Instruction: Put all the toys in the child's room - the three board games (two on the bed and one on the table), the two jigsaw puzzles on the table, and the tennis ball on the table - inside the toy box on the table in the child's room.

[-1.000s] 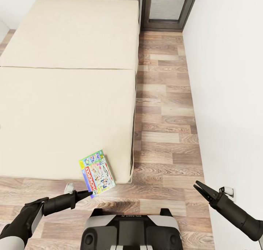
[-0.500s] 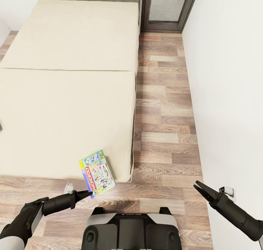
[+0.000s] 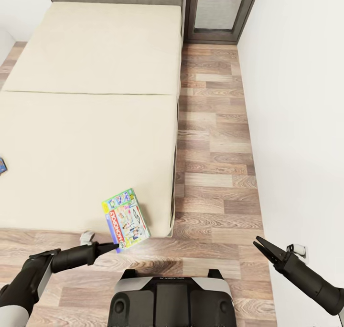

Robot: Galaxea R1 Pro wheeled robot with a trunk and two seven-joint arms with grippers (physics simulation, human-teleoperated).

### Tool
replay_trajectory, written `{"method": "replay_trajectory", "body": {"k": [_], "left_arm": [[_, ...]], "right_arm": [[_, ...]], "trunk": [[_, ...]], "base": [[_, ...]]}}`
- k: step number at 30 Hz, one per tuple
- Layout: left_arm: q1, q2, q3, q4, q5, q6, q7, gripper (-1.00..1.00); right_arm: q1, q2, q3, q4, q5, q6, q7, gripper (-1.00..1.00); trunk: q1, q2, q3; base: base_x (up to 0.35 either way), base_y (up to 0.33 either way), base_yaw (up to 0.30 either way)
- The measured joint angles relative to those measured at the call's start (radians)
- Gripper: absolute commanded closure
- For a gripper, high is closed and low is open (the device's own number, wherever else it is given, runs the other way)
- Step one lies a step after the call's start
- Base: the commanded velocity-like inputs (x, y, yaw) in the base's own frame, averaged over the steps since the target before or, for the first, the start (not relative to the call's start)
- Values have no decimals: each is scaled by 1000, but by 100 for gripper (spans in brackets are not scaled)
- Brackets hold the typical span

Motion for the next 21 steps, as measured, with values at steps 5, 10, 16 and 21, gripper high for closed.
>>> {"method": "replay_trajectory", "body": {"k": [5, 10, 16, 21], "left_arm": [[0, 22, 5, -24, 1, 56, -4, 100], [0, 91, 6, -85, 4, 178, -4, 100], [1, 186, 3, -101, 9, 248, -4, 100], [3, 237, 2, -102, 10, 269, -4, 100]], "right_arm": [[0, 0, 0, -4, 0, 0, 0, -100], [1, 1, 0, -12, 0, 1, 0, -100], [1, 1, 1, -12, 1, 0, 1, -100], [1, 2, 2, -14, 1, -1, 1, -100]], "trunk": [[-19, 35, 16], [-38, 70, 31], [-61, 112, 50], [-81, 147, 66]], "base": [[0, 0, 0], [0, 0, 0], [0, 0, 0], [0, 0, 32]]}}
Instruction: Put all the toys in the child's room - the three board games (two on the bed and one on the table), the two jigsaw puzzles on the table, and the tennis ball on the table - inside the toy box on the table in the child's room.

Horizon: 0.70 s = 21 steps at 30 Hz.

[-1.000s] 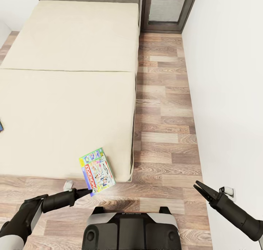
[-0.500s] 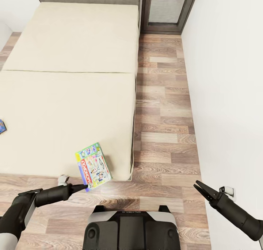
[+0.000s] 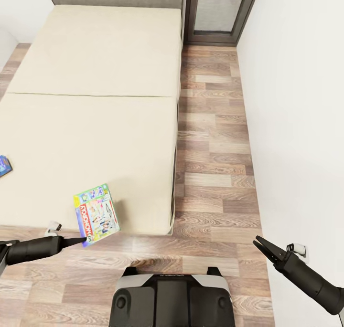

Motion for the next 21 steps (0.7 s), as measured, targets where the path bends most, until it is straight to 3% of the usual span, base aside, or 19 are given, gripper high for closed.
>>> {"method": "replay_trajectory", "body": {"k": [7, 12, 21], "left_arm": [[1, 14, -6, -1, 1, 31, 0, 100], [1, 15, -22, -2, 0, 36, 0, 100], [1, 16, -37, -2, -1, 37, 0, 100]], "right_arm": [[2, 1, 2, -3, 1, -2, -1, -100], [6, 1, 4, -3, 1, -57, 2, -100], [24, 0, 3, -3, 2, -88, 5, -100]], "trunk": [[-27, 49, 23], [-46, 84, 43], [-81, 147, 84]], "base": [[0, 0, 219], [0, 0, 208], [0, 0, 123]]}}
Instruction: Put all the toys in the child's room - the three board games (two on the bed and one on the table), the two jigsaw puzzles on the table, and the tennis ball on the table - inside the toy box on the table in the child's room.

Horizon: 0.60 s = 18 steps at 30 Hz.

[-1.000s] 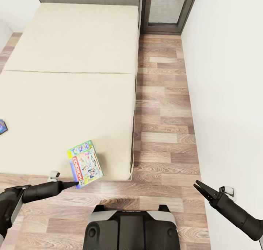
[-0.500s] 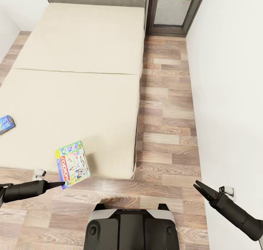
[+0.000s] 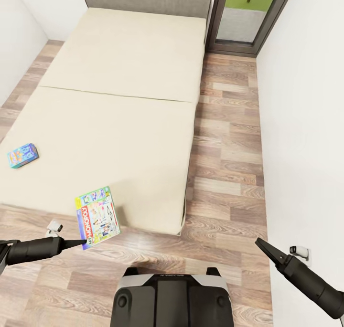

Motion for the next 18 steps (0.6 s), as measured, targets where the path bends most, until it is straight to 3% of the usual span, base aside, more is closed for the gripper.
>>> {"method": "replay_trajectory", "body": {"k": [18], "left_arm": [[-1, 0, 0, 0, 0, 2, 0, 100]], "right_arm": [[5, 1, -2, 1, 0, -3, 1, -100]], "trunk": [[-69, 126, 86]], "base": [[0, 0, 16]]}}
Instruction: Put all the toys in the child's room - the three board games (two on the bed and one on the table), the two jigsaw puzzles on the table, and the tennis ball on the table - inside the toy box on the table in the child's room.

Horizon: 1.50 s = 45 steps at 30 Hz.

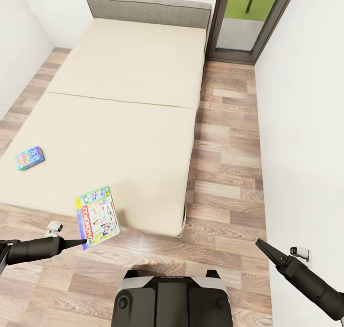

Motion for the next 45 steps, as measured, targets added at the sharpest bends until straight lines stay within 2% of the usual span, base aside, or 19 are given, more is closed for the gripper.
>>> {"method": "replay_trajectory", "body": {"k": [11, 21, 45], "left_arm": [[0, 0, -1, 0, 0, 0, 0, 100], [0, 0, -1, 0, 1, 0, 0, 100], [0, -1, -2, 0, 0, 25, 0, 100]], "right_arm": [[0, 0, 0, -1, 0, -1, 0, -100], [0, 0, 0, -1, 0, -2, 0, -100], [0, 0, 0, -7, 0, -2, 0, -100]], "trunk": [[-42, 77, 53], [-81, 147, 100], [-81, 148, 137]], "base": [[0, 0, 20], [0, 0, 147], [0, 0, 186]]}}
